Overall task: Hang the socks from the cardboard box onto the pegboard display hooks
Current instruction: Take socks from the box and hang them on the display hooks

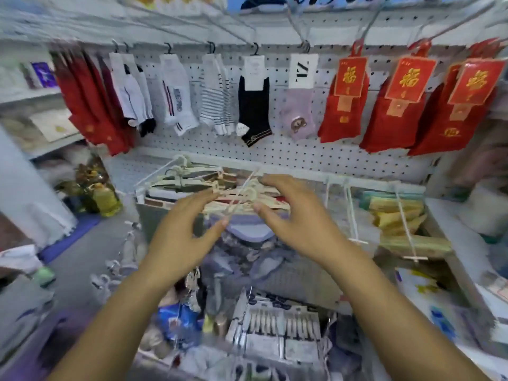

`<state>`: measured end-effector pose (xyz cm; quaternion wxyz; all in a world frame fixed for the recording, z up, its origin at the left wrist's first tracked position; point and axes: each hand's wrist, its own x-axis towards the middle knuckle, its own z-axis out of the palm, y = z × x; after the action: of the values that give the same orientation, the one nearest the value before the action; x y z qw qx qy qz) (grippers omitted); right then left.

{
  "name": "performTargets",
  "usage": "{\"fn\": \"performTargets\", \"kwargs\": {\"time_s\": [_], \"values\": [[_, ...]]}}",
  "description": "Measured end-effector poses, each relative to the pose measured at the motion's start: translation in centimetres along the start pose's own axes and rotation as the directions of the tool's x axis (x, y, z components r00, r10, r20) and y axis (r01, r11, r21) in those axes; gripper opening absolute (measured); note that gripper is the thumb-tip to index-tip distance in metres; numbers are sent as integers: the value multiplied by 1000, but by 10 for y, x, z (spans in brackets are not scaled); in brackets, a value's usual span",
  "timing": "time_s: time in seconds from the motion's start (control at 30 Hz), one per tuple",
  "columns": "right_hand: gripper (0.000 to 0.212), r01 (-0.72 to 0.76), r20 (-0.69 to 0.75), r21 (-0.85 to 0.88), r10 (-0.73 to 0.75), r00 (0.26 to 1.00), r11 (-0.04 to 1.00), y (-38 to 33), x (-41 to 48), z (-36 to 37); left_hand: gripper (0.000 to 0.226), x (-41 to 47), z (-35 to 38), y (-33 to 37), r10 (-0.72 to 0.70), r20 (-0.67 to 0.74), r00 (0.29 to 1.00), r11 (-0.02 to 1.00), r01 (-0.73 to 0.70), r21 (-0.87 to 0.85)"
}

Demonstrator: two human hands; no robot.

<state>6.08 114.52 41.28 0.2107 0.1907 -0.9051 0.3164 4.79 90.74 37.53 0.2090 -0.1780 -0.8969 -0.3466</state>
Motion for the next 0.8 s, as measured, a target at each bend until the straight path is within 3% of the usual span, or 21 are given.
{"fn": "performTargets", "kwargs": {"time_s": [0.13, 0.27, 0.47, 0.67, 0.8], "values": [[53, 15, 150, 19, -18, 988, 1000, -52, 9, 89, 57, -64, -67, -82, -165, -19, 986, 980, 166, 107], [56, 23, 287, 89, -48, 957, 996, -110, 10, 193, 56, -147, -131, -158, -366, -60, 929, 904, 370, 217], [41, -40, 438, 278, -89, 895, 960, -196, -8, 327, 50, -240, -212, -227, -597, -246, 764, 750, 640, 169], [45, -57, 621, 264, -124, 774, 963, -235, -5, 412, 48, -296, -254, -275, -715, -363, 597, 602, 790, 113], [46, -75, 688, 250, -122, 715, 965, -243, 13, 470, 43, -324, -261, -311, -790, -358, 498, 495, 862, 108]]}}
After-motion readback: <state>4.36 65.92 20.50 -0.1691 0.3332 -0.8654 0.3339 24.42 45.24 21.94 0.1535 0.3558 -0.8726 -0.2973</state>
